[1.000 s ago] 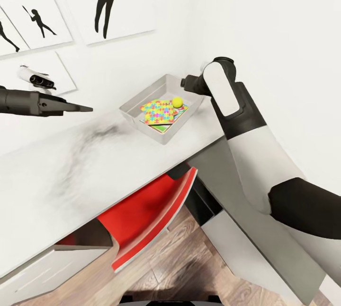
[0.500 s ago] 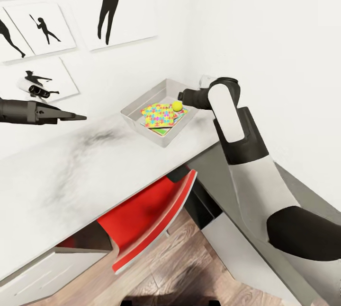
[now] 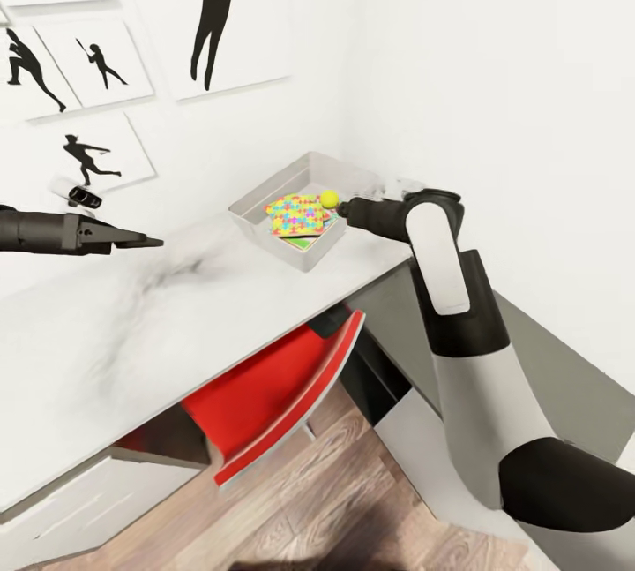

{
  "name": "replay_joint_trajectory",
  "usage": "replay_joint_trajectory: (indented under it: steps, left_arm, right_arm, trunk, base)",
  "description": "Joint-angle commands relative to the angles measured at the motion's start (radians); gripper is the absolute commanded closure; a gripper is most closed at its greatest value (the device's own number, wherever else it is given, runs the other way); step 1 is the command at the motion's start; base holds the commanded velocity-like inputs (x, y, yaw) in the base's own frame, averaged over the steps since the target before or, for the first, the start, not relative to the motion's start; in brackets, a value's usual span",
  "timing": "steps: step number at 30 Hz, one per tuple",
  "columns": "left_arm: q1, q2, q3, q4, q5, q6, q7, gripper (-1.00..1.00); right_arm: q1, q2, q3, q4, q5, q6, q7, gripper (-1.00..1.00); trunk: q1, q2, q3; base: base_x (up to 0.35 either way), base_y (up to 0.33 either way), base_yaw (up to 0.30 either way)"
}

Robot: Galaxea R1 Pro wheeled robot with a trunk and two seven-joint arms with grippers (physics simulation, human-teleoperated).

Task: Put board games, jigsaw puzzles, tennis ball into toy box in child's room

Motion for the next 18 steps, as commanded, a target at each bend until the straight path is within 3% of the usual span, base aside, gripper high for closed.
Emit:
replay_joint_trajectory:
  steps: [1, 8, 18]
  left_arm:
    - [0.001, 0.002, -0.004, 0.001, 0.001, 0.011, -0.006, -1.00]
    - [0.028, 0.000, -0.004, 0.001, 0.002, 0.012, -0.009, -1.00]
    - [0.034, 0.001, -0.004, 0.001, 0.002, 0.012, -0.008, -1.00]
  right_arm:
    - [0.011, 0.000, -0.003, -0.010, -0.009, 0.003, -0.011, -1.00]
    - [0.080, 0.000, -0.009, -0.025, -0.008, 0.004, -0.011, -1.00]
    - [0.093, 0.000, -0.008, -0.033, -0.008, 0.004, -0.011, -1.00]
  trunk:
    - [0.000, -0.002, 0.000]
    - [0.000, -0.002, 0.012]
    - [0.000, -0.002, 0.028]
  base:
    - [-0.125, 0.000, 0.000]
    - [-0.040, 0.000, 0.000]
    - [-0.040, 0.000, 0.000]
